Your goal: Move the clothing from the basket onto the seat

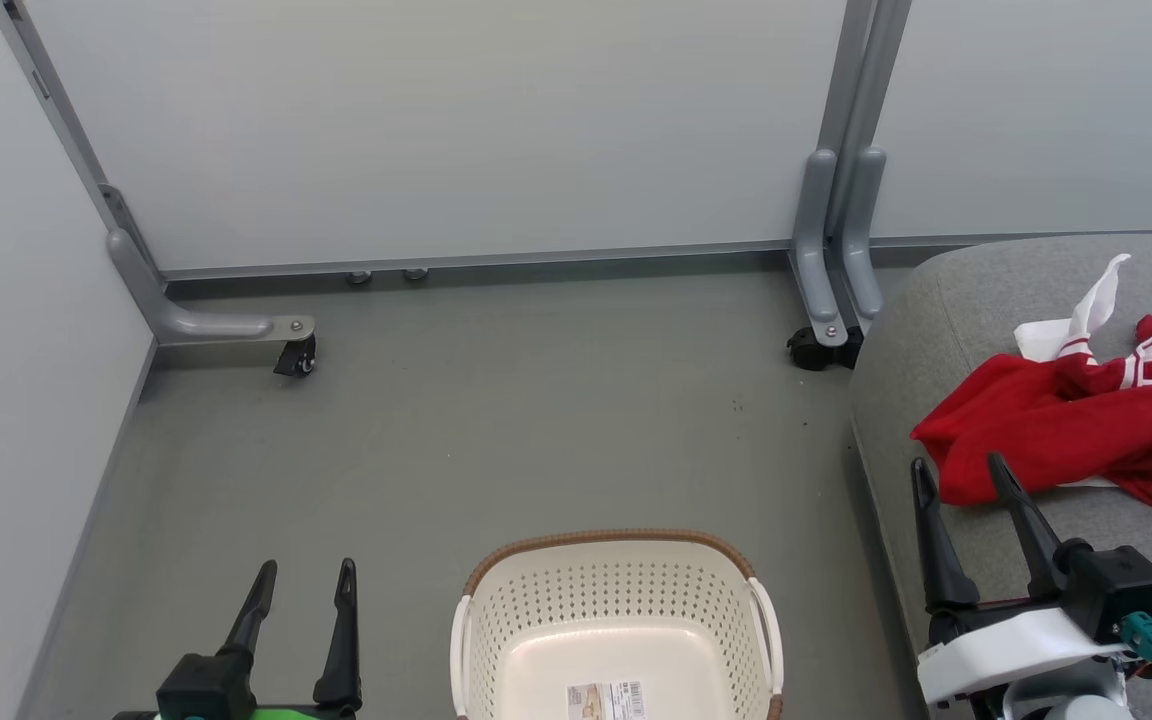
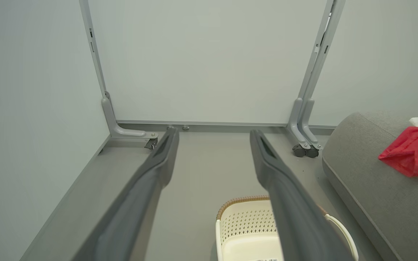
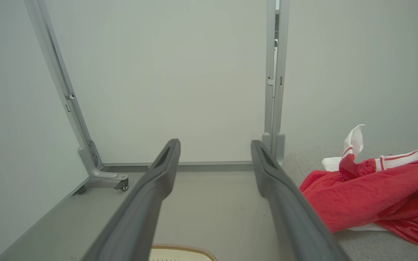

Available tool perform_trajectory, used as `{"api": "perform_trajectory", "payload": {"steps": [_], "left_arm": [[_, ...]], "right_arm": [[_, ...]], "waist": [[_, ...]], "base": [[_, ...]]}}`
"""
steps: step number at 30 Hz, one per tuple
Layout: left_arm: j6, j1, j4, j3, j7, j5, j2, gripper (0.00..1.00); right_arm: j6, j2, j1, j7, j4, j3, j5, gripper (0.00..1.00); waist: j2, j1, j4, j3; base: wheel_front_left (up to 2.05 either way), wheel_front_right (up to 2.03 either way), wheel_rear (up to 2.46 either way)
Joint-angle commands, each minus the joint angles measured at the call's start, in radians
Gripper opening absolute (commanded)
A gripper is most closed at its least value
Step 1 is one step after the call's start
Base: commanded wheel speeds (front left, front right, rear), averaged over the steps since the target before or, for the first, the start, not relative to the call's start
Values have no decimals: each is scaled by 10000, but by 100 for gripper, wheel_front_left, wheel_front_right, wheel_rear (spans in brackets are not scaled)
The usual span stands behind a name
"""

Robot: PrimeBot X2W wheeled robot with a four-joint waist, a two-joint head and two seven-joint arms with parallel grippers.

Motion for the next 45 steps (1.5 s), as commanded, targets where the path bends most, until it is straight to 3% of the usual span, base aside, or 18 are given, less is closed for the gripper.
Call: {"api": "perform_trajectory", "payload": {"steps": [1,19,20,24,45], "left_arm": [[-53,46,-54,44,0,-14,21,100],[-152,115,19,111,0,-294,20,100],[-117,7,41,75,0,-253,0,0],[-114,52,270,32,29,-430,-6,0],[-121,-538,274,328,888,-4312,146,0]], "right_arm": [[-15,-5,-68,-28,-36,-5,-47,100],[-15,60,-84,-28,-38,-31,-20,100],[0,54,-6,0,-29,-16,-6,0],[2,98,106,63,278,-28,174,0],[-1,143,-384,1046,574,-355,3957,0]], "waist": [[0,0,-9,0],[0,0,-97,-27],[0,0,-99,-27],[0,0,-105,-19],[0,0,-228,143]], "base": [[0,0,0],[0,0,0],[0,0,0],[0,0,0],[0,0,0]]}}
